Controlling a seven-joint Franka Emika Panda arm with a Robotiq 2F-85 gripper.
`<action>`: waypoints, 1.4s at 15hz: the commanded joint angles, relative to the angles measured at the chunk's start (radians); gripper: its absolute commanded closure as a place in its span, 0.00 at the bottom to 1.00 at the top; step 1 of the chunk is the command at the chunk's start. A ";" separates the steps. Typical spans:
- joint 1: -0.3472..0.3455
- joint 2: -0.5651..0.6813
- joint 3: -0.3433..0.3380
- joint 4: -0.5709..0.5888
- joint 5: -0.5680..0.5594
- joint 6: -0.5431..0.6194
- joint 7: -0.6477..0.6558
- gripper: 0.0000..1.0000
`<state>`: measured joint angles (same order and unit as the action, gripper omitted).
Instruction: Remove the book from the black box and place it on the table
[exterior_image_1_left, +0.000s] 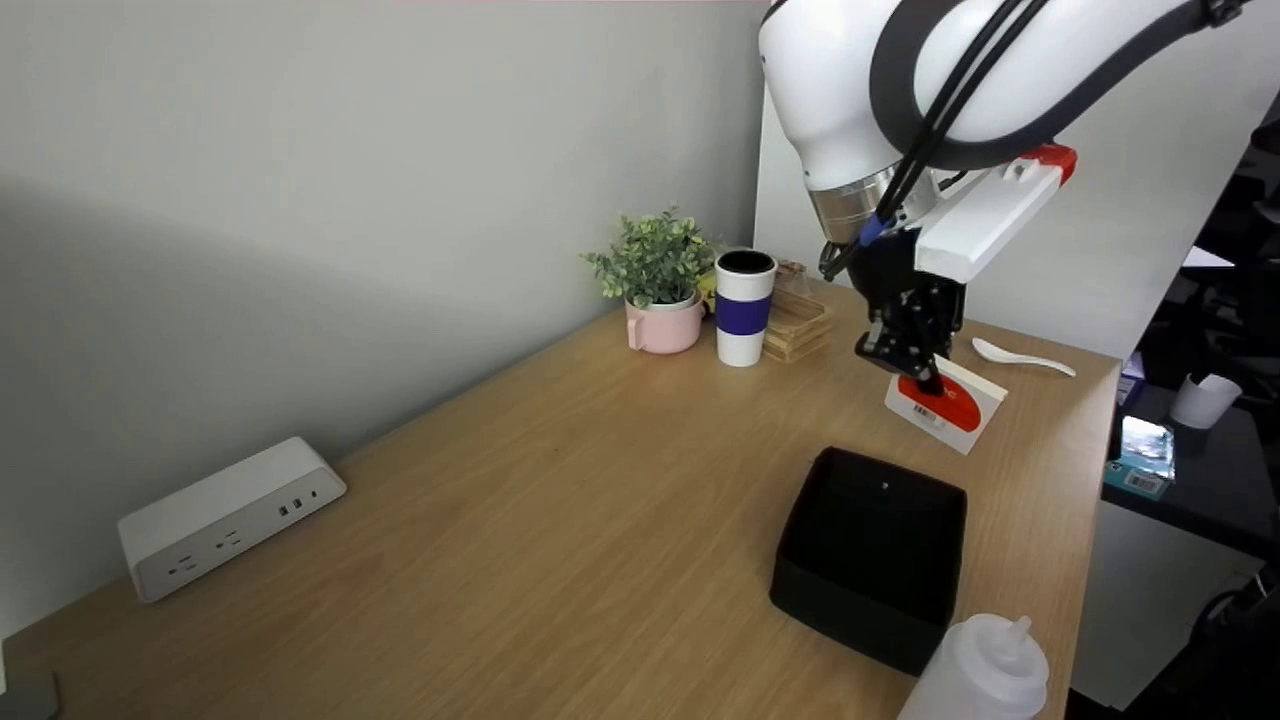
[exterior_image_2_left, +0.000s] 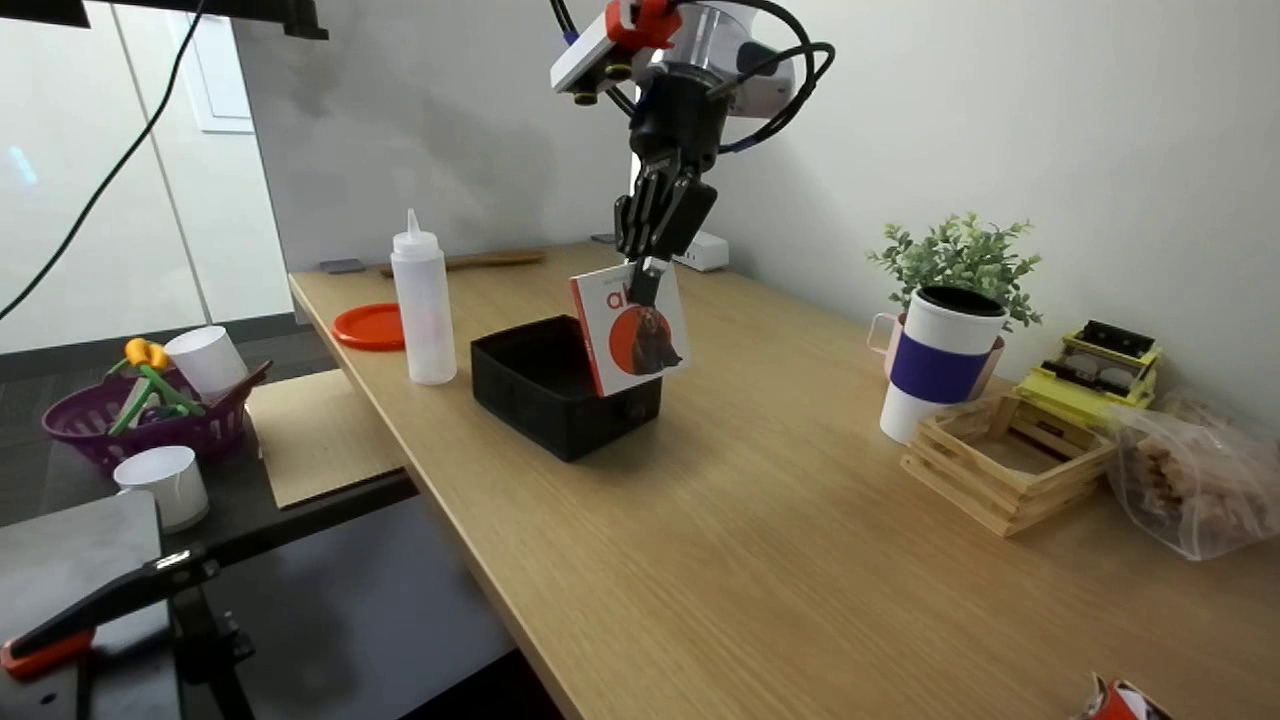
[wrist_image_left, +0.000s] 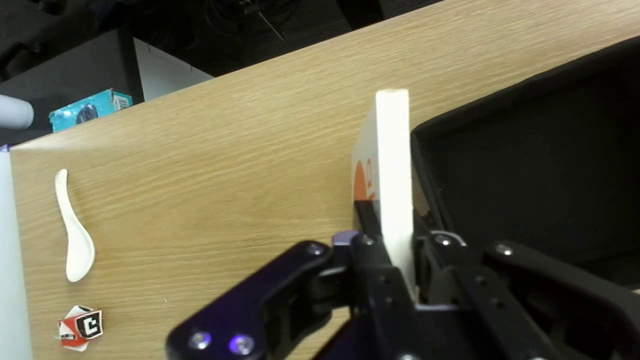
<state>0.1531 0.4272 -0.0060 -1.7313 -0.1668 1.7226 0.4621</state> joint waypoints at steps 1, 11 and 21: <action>-0.008 0.010 0.006 -0.016 -0.013 0.044 -0.070 0.96; 0.001 0.062 0.043 0.000 -0.062 0.106 -0.380 0.96; -0.004 0.057 0.038 -0.009 -0.068 0.126 -0.341 0.96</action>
<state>0.1553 0.4860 0.0301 -1.7384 -0.2308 1.8278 0.1285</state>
